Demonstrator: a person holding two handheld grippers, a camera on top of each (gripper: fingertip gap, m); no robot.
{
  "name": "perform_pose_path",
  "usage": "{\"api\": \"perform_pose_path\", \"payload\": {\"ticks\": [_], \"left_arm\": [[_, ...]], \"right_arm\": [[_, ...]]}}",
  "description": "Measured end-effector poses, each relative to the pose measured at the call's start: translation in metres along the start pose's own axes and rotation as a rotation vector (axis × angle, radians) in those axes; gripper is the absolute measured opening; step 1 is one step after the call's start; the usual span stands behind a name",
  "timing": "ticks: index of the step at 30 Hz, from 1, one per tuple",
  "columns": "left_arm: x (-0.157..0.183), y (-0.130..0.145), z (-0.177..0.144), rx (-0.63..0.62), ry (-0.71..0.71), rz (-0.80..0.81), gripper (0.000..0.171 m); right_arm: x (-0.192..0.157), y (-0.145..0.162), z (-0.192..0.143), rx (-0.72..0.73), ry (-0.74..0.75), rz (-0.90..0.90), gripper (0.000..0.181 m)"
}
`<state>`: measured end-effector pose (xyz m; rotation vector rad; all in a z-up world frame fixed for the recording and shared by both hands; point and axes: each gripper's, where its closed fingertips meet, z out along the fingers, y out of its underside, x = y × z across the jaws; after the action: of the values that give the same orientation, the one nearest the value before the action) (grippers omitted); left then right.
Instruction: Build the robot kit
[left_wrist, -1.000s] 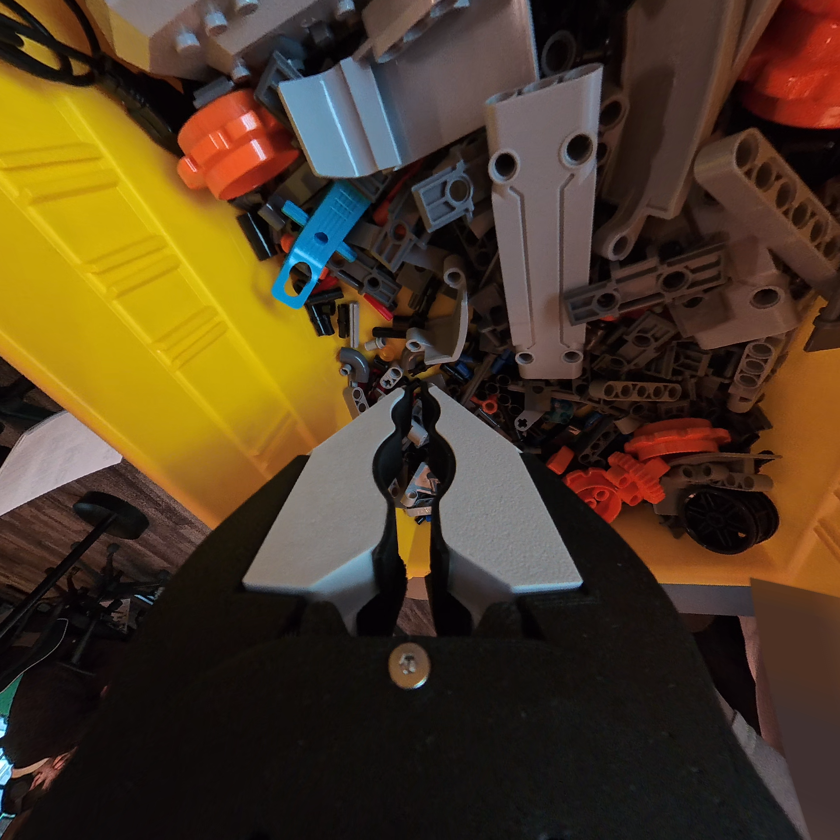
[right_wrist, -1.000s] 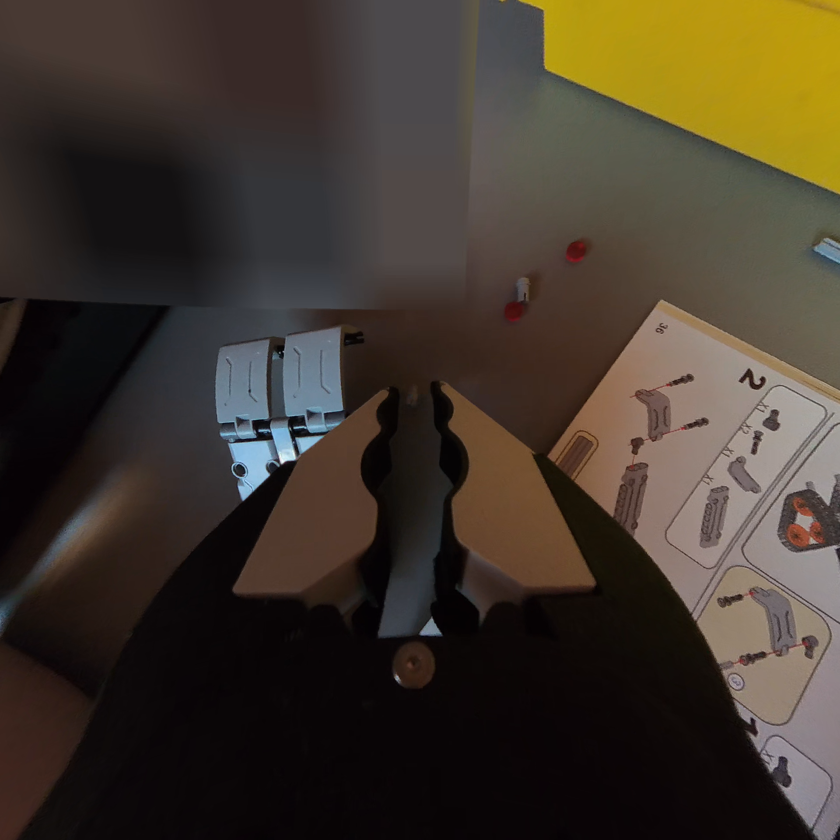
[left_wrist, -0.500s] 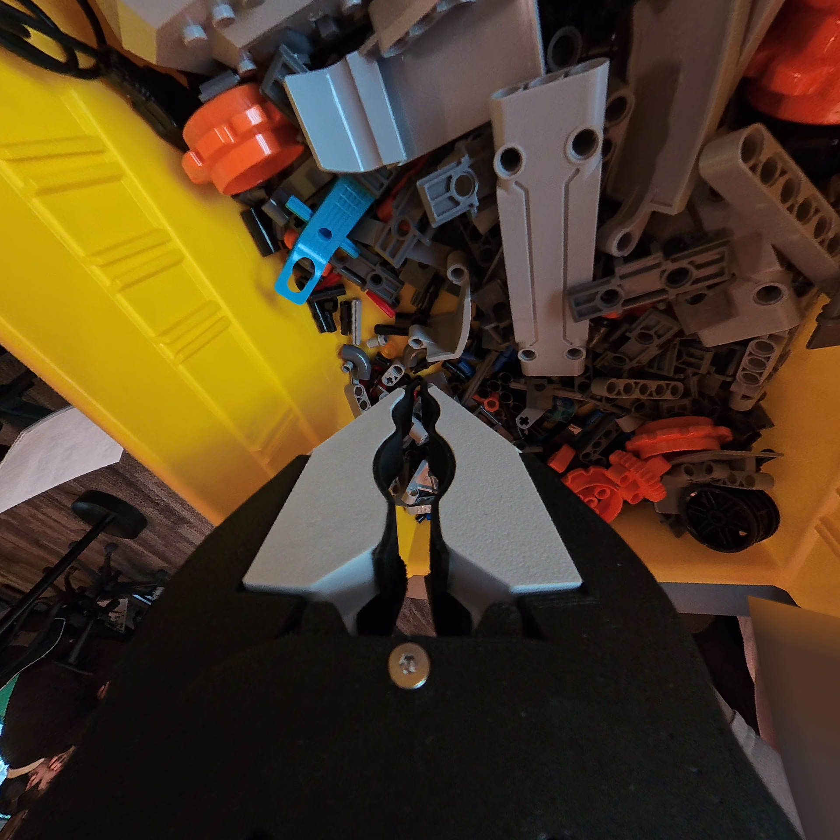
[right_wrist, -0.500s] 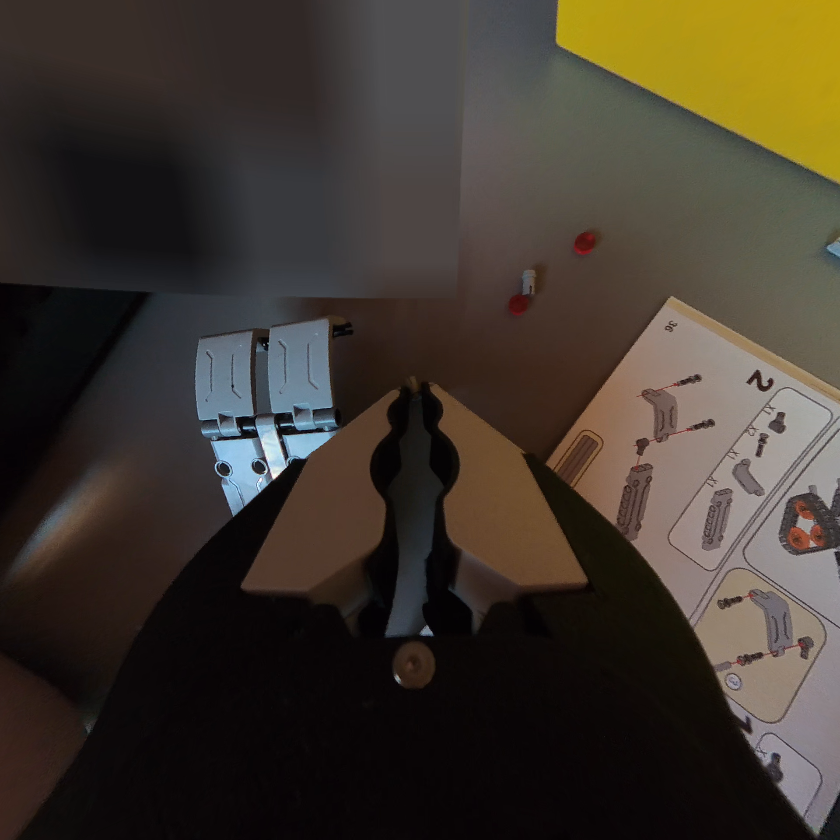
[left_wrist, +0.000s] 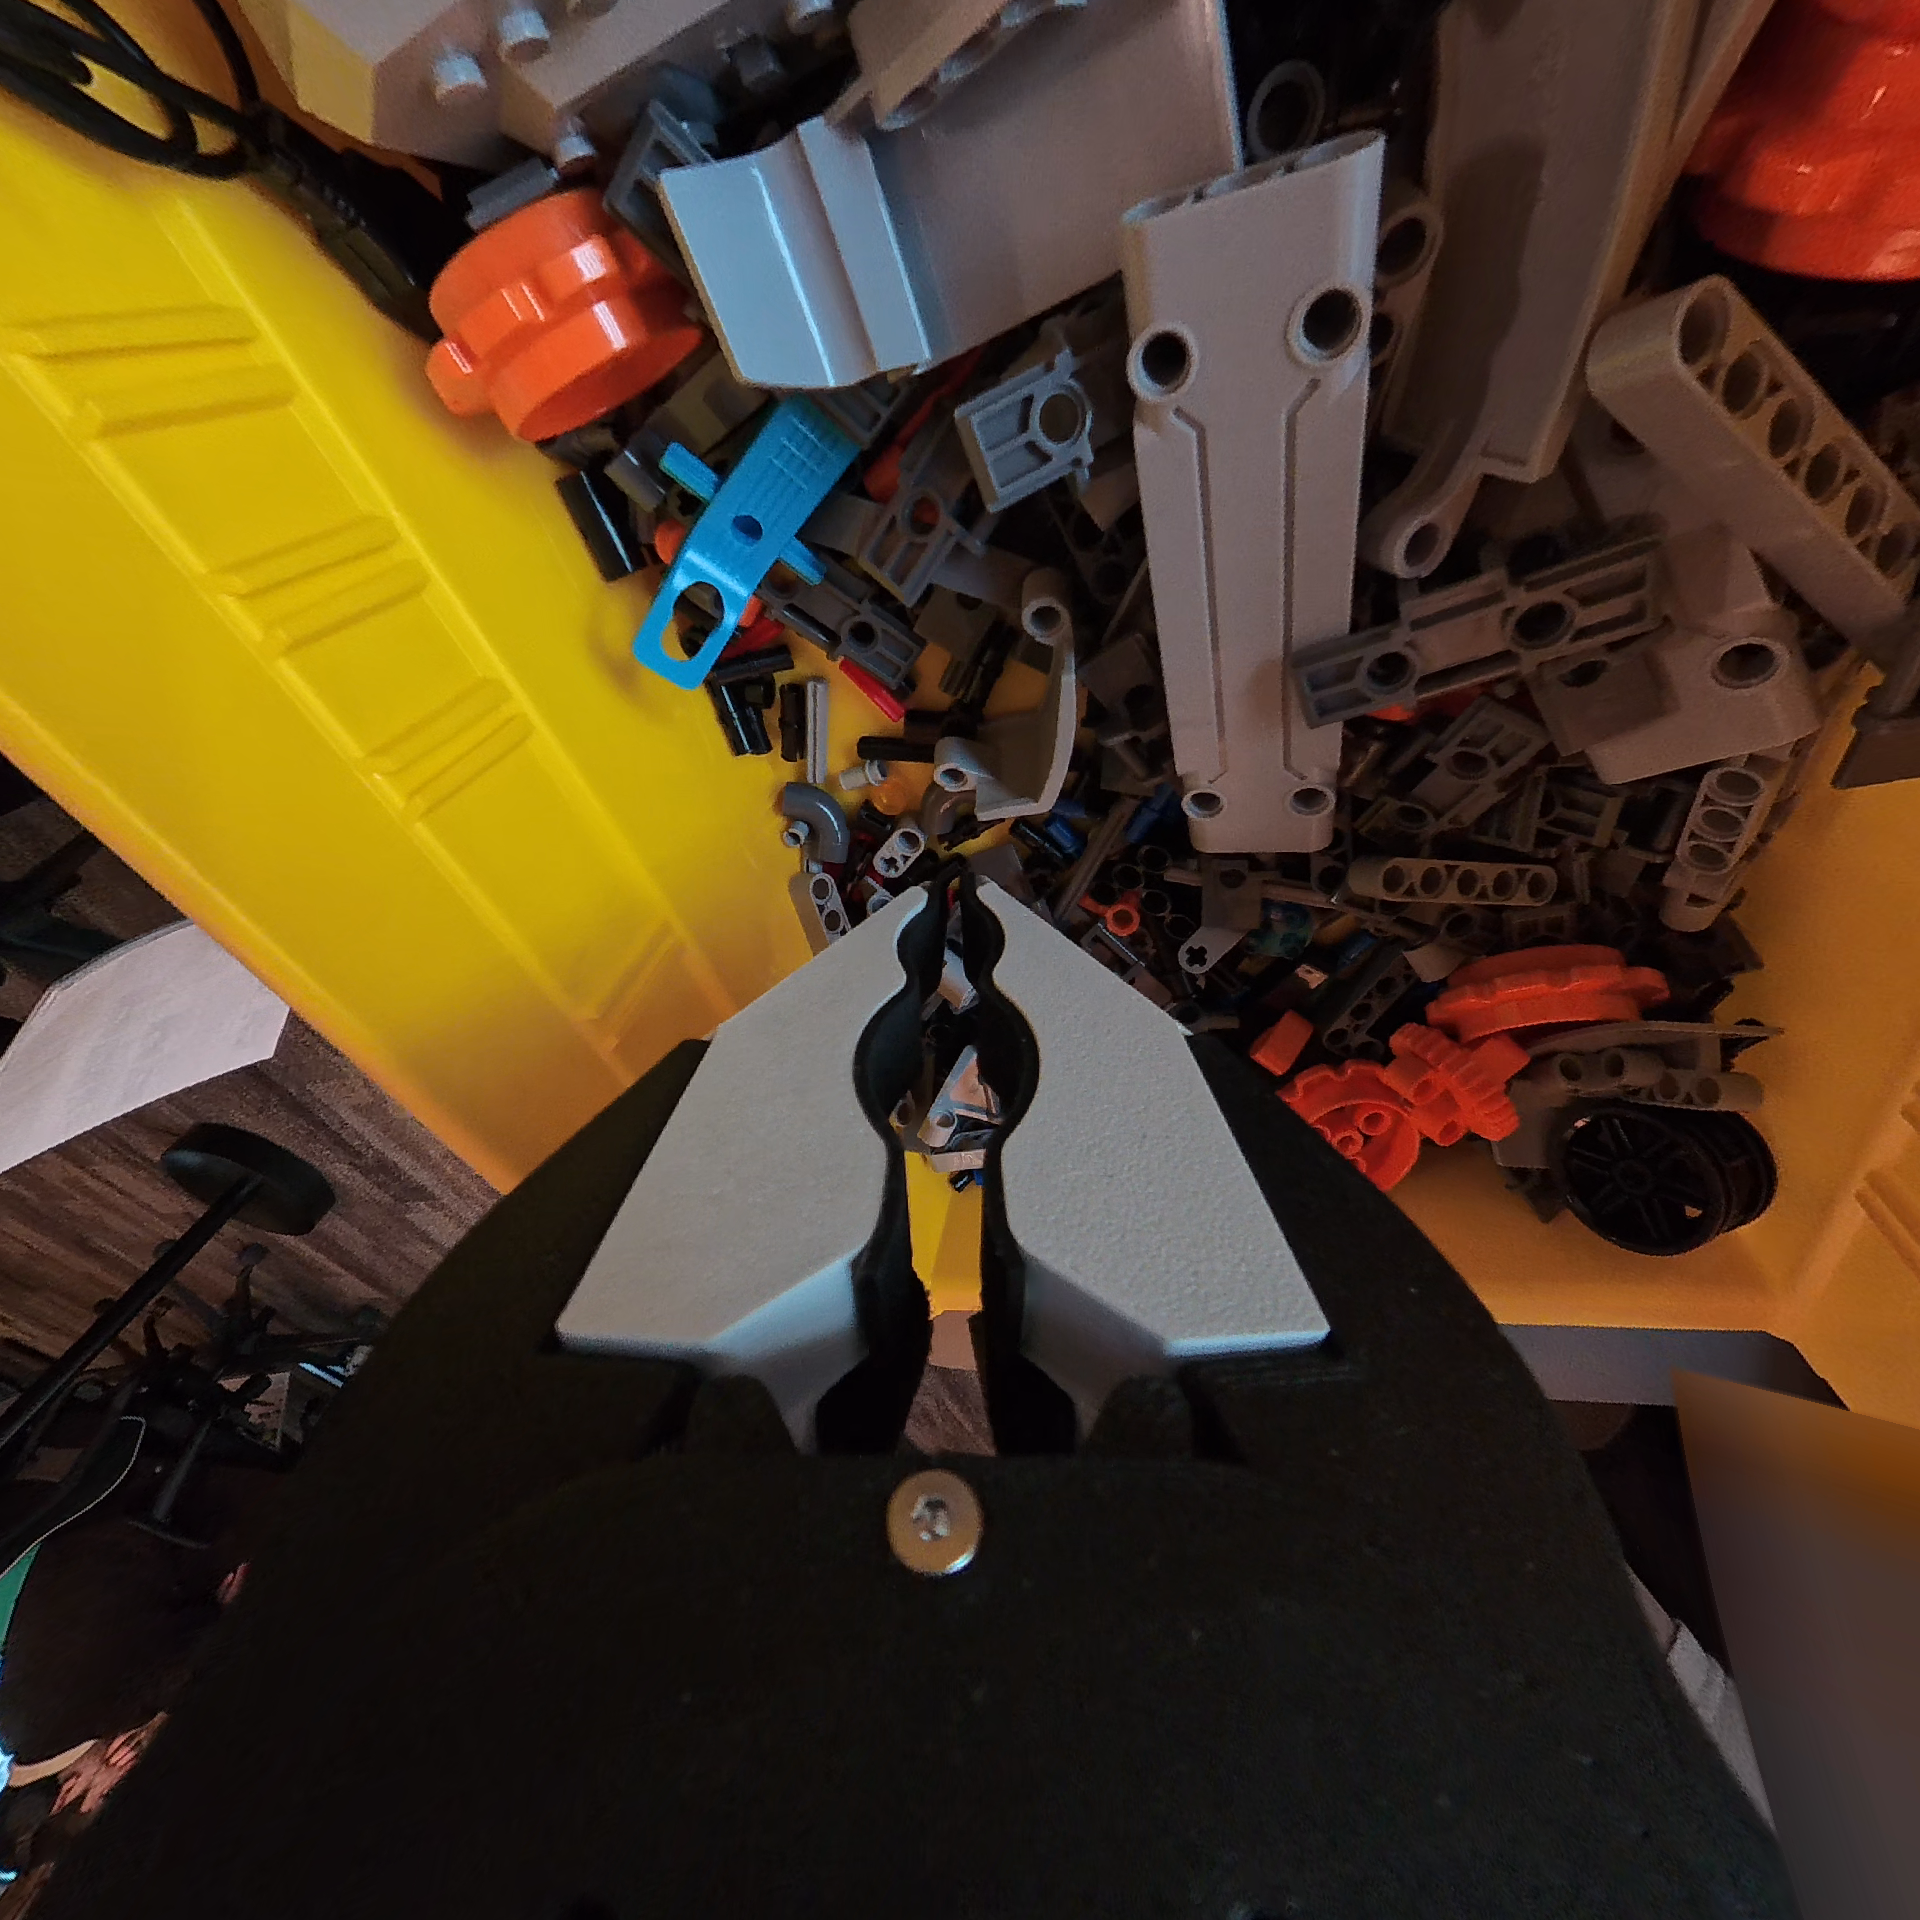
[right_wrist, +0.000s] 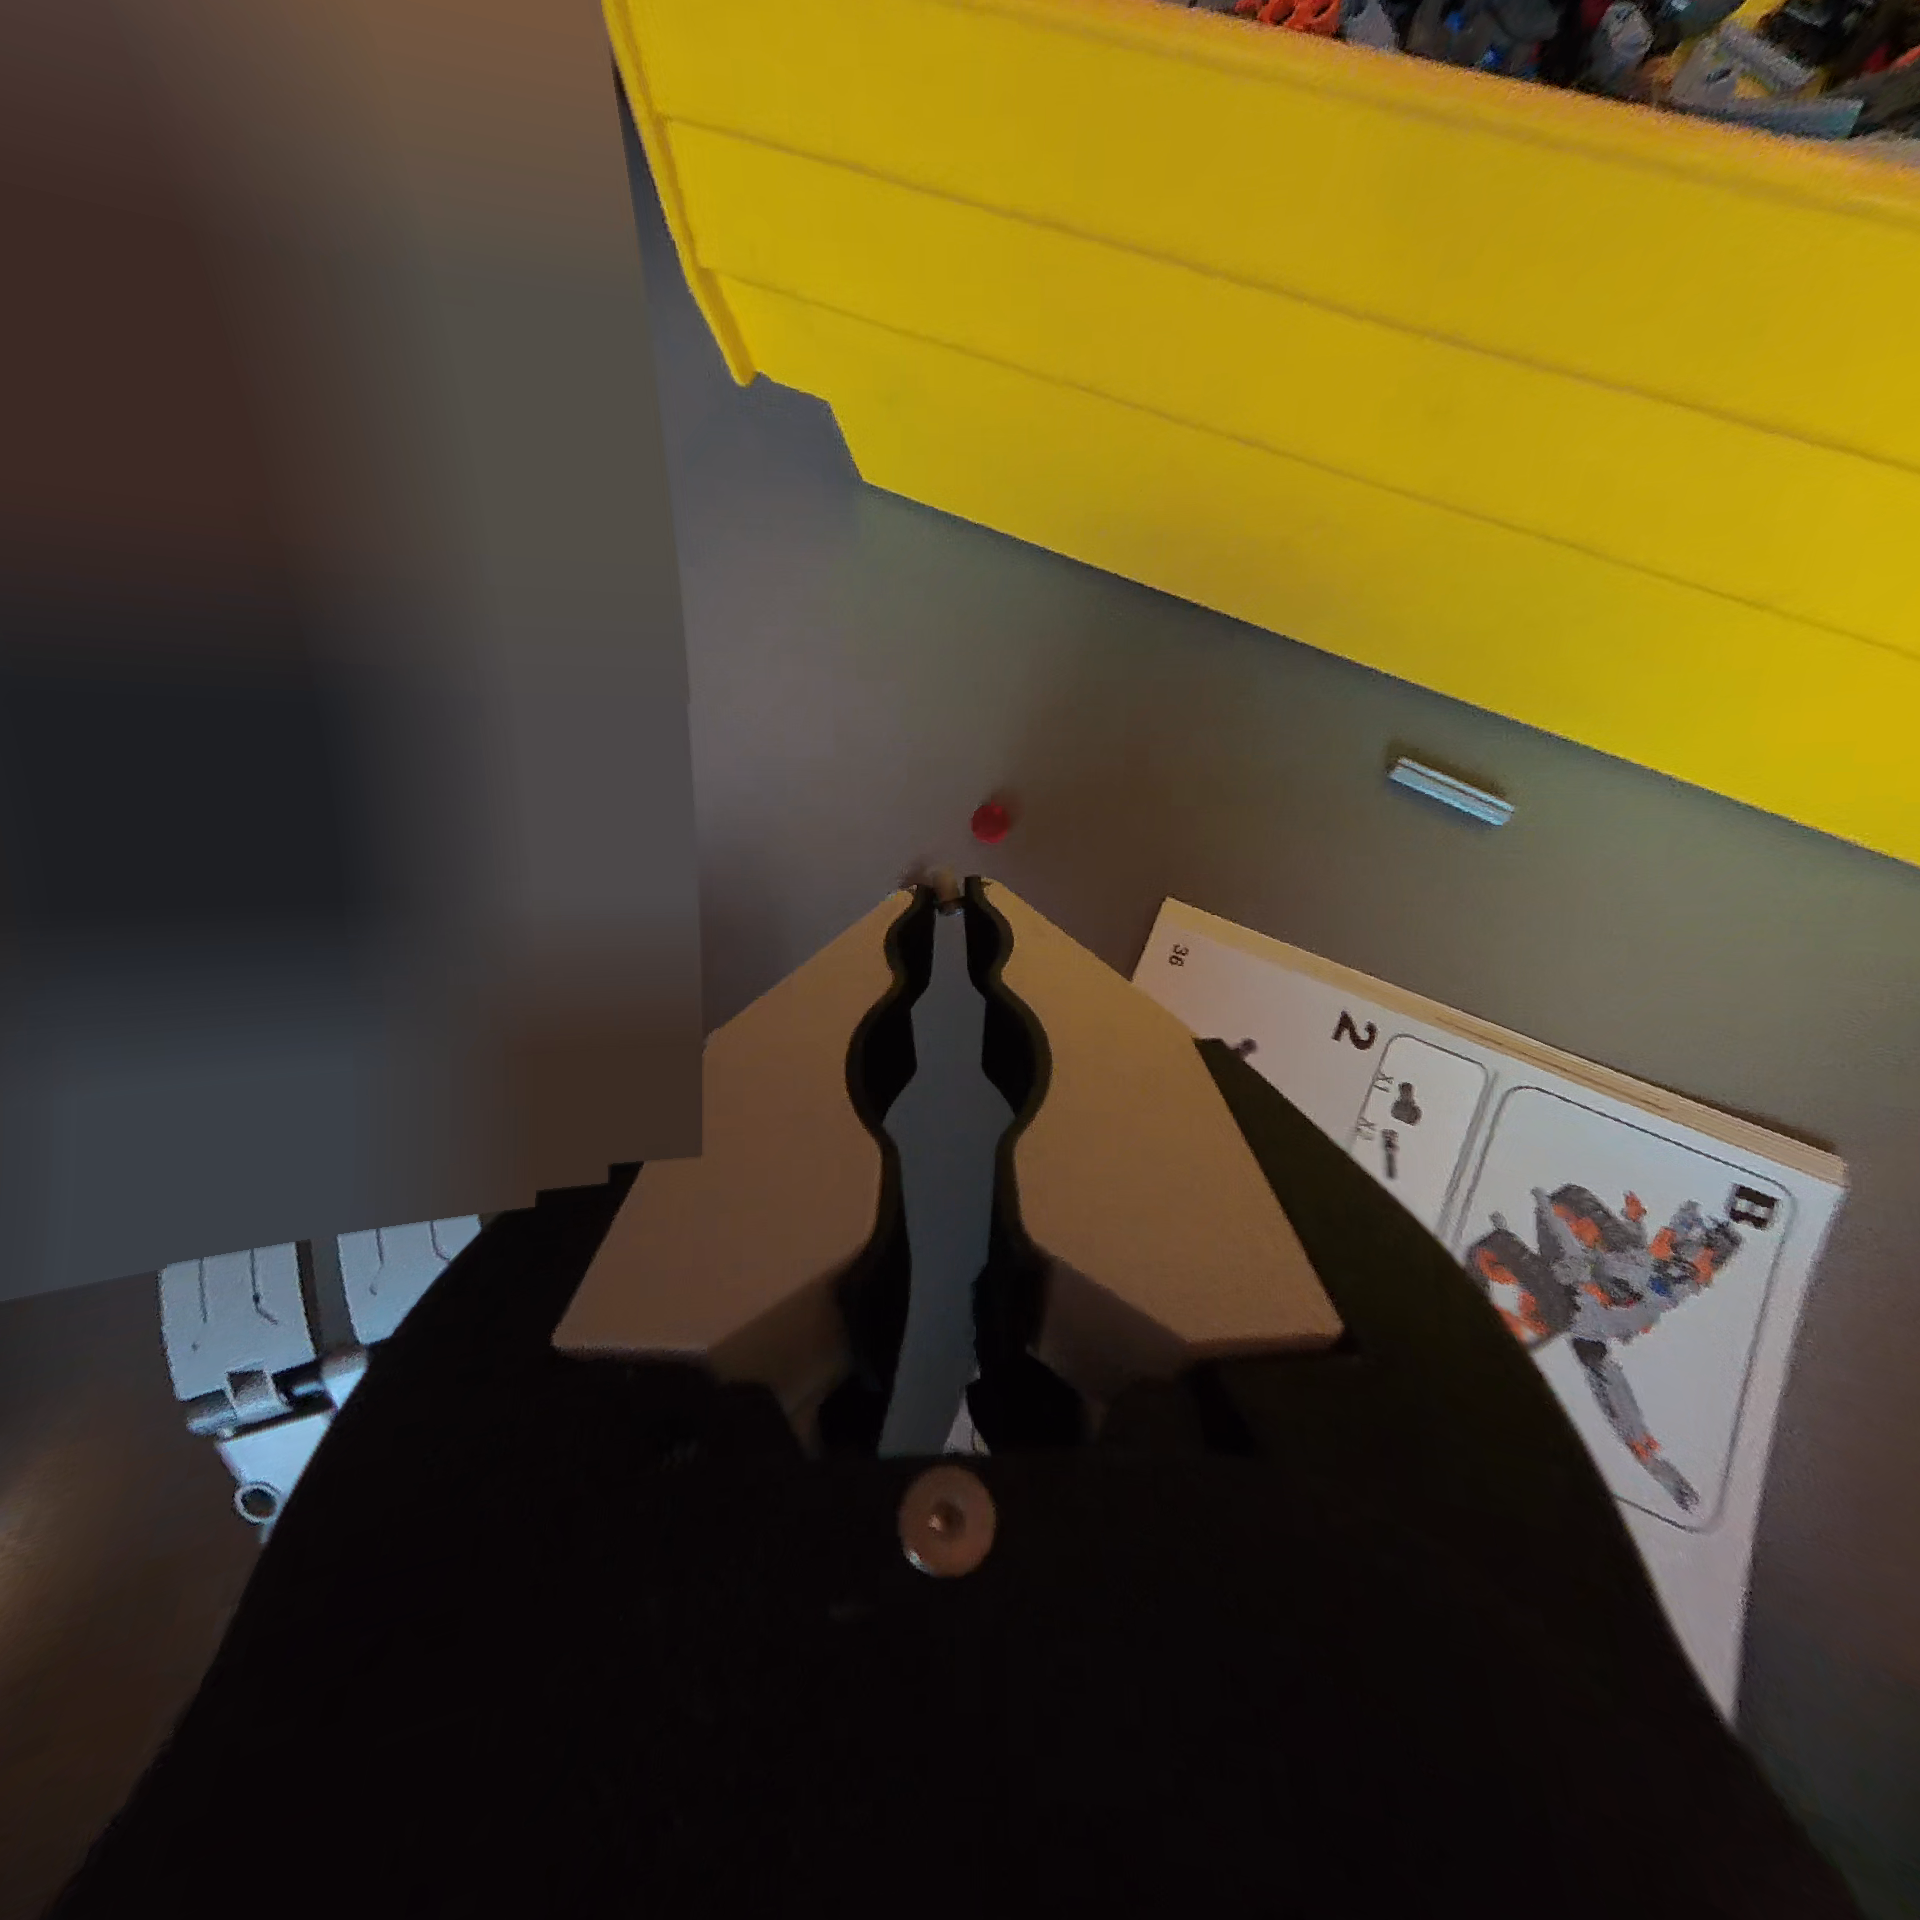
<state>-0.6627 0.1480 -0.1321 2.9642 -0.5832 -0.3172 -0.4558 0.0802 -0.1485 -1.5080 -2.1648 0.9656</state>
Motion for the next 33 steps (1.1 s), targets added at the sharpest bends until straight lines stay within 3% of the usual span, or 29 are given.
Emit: {"api": "perform_pose_path", "payload": {"ticks": [1, 12, 17, 23, 33], "left_arm": [[0.000, 0.000, 0.000, -0.001, 0.000, -0.001, 0.000], [0.000, 0.000, 0.000, -0.004, -0.003, 0.002, 0.000], [0.000, 0.001, 0.000, -0.002, -0.001, -0.002, 0.000], [0.000, 0.000, 0.000, -0.001, -0.001, -0.002, 0.000], [0.001, 0.000, 0.001, -0.007, -0.002, 0.003, 0.000]], "right_arm": [[-0.001, 0.001, 0.002, -0.002, -0.017, 0.020, 0.005], [-0.001, 0.009, 0.007, -0.025, -0.059, 0.105, 0.005], [0.003, 0.009, 0.004, -0.011, -0.047, 0.124, 0.015], [0.007, 0.003, -0.004, 0.065, -0.059, 0.131, 0.011], [0.008, 0.005, 0.002, 0.060, -0.098, 0.208, 0.004]]}}
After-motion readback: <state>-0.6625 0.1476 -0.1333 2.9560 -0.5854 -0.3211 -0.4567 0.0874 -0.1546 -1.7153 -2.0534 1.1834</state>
